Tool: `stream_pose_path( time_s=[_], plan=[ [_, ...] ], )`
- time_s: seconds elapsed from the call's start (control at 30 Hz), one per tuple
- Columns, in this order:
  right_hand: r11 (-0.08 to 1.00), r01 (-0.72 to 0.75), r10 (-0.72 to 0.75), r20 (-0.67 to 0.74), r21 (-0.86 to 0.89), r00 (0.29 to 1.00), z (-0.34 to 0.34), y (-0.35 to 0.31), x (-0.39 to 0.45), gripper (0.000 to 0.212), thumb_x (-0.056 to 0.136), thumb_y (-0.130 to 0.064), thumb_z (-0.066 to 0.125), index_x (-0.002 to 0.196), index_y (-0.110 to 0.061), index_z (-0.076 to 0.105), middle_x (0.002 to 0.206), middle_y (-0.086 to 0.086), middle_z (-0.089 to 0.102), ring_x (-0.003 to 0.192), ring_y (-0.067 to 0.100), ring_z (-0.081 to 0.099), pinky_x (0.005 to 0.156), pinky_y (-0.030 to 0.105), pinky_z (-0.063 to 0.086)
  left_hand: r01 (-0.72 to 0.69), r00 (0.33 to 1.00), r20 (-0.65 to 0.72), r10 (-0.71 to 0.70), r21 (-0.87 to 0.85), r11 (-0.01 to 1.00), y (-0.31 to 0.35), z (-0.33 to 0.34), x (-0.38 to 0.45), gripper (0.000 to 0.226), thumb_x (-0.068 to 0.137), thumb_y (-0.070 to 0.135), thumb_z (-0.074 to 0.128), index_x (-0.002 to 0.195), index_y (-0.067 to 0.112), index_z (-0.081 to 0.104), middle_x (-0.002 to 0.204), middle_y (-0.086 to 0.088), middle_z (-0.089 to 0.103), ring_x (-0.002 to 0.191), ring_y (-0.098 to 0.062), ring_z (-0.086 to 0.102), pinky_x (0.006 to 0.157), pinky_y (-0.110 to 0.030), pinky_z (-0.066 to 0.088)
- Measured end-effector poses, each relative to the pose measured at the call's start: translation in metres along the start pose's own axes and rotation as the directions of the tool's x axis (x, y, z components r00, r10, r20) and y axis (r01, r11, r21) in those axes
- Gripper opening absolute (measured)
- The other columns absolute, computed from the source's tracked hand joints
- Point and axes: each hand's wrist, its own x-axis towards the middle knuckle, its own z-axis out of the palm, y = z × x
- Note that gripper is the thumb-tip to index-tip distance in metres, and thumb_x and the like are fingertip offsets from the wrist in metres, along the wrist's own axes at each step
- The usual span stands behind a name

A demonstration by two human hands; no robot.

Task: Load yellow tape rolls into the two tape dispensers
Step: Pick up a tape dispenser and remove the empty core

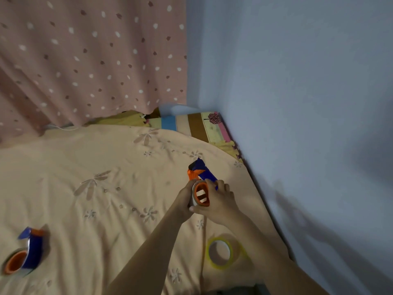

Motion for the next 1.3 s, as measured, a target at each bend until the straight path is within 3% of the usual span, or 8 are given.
stream_pose_path(
  time_s=[0.17, 0.27, 0.43, 0.63, 0.73, 0.9, 1.03, 1.3],
  plan=[
    [0.958, -0.088, 0.062, 0.104, 0.274, 0.993, 0.002, 0.0, 0.014, 0.104, 0.075, -0.052, 0.077, 0.155, -0.026, 0.016, 0.154, 0.003, 0.03, 0.139, 0.026, 0.038, 0.103, 0.037, 0.048, 0.023, 0.999, 0.028, -0.023, -0.023, 0.999, 0.004, -0.003, 0.007, 0.024, 0.095, 0.029, 0.053, 0.097, 0.011, 0.069, 0.081, -0.005, 0.076, 0.074, -0.017, 0.075, 0.065, -0.03, 0.061],
    [0.936, -0.058, 0.024, 0.103, 0.348, 0.994, -0.001, 0.003, 0.017, 0.092, 0.073, -0.045, 0.08, 0.148, -0.026, 0.03, 0.142, -0.001, 0.045, 0.128, 0.02, 0.049, 0.1, 0.036, 0.053, 0.035, 0.999, 0.035, -0.033, -0.053, 0.998, 0.003, -0.005, 0.011, 0.034, 0.101, 0.034, 0.05, 0.103, 0.01, 0.074, 0.092, -0.011, 0.078, 0.084, -0.022, 0.076, 0.08, -0.037, 0.06],
    [0.898, 0.009, -0.057, 0.095, 0.44, 0.994, -0.003, 0.008, 0.018, 0.082, 0.072, -0.031, 0.084, 0.14, -0.028, 0.04, 0.135, -0.007, 0.051, 0.125, 0.015, 0.052, 0.099, 0.034, 0.054, 0.043, 0.999, -0.026, -0.044, -0.046, 0.998, 0.009, -0.005, 0.013, 0.037, 0.103, 0.033, 0.048, 0.124, 0.007, 0.062, 0.104, -0.016, 0.071, 0.094, -0.027, 0.069, 0.084, -0.041, 0.056],
    [0.853, 0.007, -0.075, 0.11, 0.522, 0.991, -0.014, 0.015, 0.031, 0.074, 0.073, -0.033, 0.081, 0.136, -0.037, 0.043, 0.133, -0.012, 0.049, 0.124, 0.015, 0.05, 0.096, 0.032, 0.053, 0.008, 1.0, -0.02, -0.008, 0.007, 1.0, 0.013, -0.008, 0.021, 0.028, 0.104, 0.035, 0.049, 0.115, 0.015, 0.067, 0.092, -0.006, 0.081, 0.082, -0.019, 0.079, 0.067, -0.032, 0.062],
    [0.826, -0.022, -0.047, 0.108, 0.563, 0.993, -0.017, 0.021, 0.04, 0.071, 0.074, -0.034, 0.081, 0.135, -0.035, 0.046, 0.135, -0.008, 0.05, 0.122, 0.018, 0.051, 0.094, 0.034, 0.056, 0.001, 0.999, -0.052, 0.0, 0.017, 1.0, 0.013, -0.014, 0.022, 0.033, 0.103, 0.034, 0.05, 0.127, 0.016, 0.064, 0.108, -0.01, 0.079, 0.093, -0.025, 0.076, 0.074, -0.037, 0.062],
    [0.737, -0.089, 0.074, 0.051, 0.67, 0.996, -0.013, 0.042, 0.049, 0.067, 0.076, -0.033, 0.082, 0.134, -0.031, 0.047, 0.128, -0.009, 0.051, 0.113, 0.012, 0.053, 0.072, 0.015, 0.05, 0.021, 0.99, -0.137, -0.011, 0.069, 0.997, 0.009, -0.036, 0.024, 0.034, 0.106, 0.033, 0.046, 0.134, 0.017, 0.057, 0.135, -0.019, 0.065, 0.117, -0.038, 0.064, 0.086, -0.045, 0.057],
    [0.789, -0.235, 0.263, 0.033, 0.567, 0.964, 0.012, 0.061, 0.054, 0.078, 0.075, -0.031, 0.084, 0.141, -0.022, 0.044, 0.137, 0.004, 0.05, 0.123, 0.025, 0.052, 0.094, 0.036, 0.053, 0.056, 0.983, -0.179, -0.031, 0.135, 0.989, 0.006, -0.052, 0.024, 0.04, 0.104, 0.034, 0.049, 0.139, 0.015, 0.052, 0.133, -0.018, 0.065, 0.106, -0.034, 0.066, 0.078, -0.044, 0.057],
    [0.927, -0.359, 0.337, 0.176, 0.111, 0.925, 0.079, 0.071, 0.054, 0.091, 0.076, -0.036, 0.082, 0.147, -0.017, 0.028, 0.134, 0.014, 0.041, 0.12, 0.037, 0.053, 0.096, 0.043, 0.051, 0.112, 0.983, -0.17, -0.075, 0.218, 0.97, 0.001, -0.074, 0.028, 0.043, 0.104, 0.033, 0.049, 0.144, 0.016, 0.047, 0.139, -0.017, 0.06, 0.126, -0.043, 0.058, 0.097, -0.055, 0.052]
  ],
)
